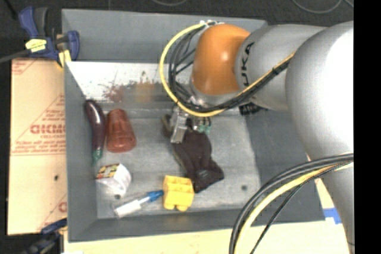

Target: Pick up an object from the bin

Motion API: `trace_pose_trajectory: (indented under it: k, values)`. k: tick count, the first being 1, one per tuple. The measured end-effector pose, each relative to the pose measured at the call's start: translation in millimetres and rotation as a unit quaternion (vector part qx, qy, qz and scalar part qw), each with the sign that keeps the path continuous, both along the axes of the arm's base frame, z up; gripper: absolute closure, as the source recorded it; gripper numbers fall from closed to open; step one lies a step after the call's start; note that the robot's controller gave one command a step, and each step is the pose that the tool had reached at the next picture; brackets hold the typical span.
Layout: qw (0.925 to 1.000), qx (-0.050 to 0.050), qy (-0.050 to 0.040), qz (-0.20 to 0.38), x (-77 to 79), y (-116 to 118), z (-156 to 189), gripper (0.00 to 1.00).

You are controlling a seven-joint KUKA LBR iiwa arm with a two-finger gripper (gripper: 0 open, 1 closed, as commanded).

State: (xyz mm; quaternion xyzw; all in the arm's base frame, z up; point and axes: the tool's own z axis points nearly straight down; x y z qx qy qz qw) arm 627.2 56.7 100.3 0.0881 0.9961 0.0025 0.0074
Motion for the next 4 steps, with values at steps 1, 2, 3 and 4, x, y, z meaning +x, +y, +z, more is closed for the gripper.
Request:
trace_pose_trajectory:
  k: [1,2,3,4]
  values:
    - [1.0000,0.000,0.0015,0.000,-0.8,0,9,1.00]
    - [1.0000,0.000,0.0014,0.000,-0.8,0,24,1.00]
    - [1.0000,0.000,-0.0007,0.000,0.2,-1,38,1.00]
    - [1.0000,0.000,-0.0012,0.000,0.5,-1,48,1.00]
